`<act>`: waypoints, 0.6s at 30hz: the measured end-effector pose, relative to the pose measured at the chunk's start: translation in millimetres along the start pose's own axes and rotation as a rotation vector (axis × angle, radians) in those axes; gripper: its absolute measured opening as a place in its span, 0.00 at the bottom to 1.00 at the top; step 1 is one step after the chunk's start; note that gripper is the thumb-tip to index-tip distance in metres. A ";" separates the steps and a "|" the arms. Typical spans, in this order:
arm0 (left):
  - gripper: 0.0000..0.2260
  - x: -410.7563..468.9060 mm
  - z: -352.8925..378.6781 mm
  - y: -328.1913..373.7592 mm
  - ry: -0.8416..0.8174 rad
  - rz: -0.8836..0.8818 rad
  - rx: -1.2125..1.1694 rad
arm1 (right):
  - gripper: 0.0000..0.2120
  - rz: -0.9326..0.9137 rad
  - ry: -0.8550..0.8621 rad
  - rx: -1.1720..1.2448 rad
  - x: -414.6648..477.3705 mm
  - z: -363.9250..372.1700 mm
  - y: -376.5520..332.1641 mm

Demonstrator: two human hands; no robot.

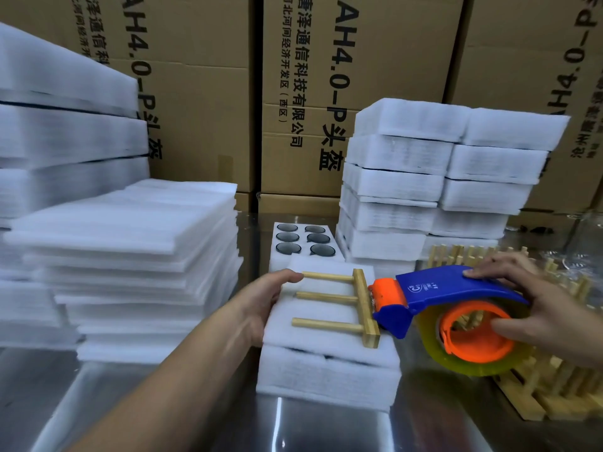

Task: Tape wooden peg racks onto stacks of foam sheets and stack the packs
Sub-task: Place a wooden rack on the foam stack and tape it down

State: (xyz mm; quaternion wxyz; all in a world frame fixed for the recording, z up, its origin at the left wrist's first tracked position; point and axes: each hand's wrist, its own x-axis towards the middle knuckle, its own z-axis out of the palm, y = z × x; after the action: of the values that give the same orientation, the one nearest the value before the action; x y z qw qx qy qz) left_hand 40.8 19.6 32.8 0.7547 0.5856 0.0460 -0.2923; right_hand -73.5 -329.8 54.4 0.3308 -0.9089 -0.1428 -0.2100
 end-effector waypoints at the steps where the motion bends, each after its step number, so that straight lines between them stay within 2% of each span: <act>1: 0.19 -1.3 0.2 0.2 0.030 -0.008 -0.012 | 0.37 0.005 -0.008 -0.011 0.8 0.2 -2.1; 6: 0.20 -4.6 3.0 2.1 0.120 -0.012 -0.037 | 0.38 0.044 -0.029 0.013 1.9 -4.1 -6.5; 12: 0.17 -2.8 14.8 0.7 0.058 0.053 0.056 | 0.37 0.058 -0.041 -0.017 0.1 -10.4 -9.0; 15: 0.18 -0.8 13.1 -0.3 0.123 0.089 0.030 | 0.37 0.081 -0.049 -0.022 -2.0 -12.5 -12.6; 18: 0.16 -5.3 12.9 2.3 0.166 0.108 0.123 | 0.38 0.082 -0.031 -0.049 -4.4 -13.7 -20.1</act>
State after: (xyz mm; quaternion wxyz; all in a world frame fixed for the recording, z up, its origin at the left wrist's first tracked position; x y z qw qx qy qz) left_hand 34.1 10.2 40.9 0.7255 0.6546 0.0588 -0.2040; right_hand -89.3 -324.5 72.7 0.3144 -0.9250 -0.1055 -0.1856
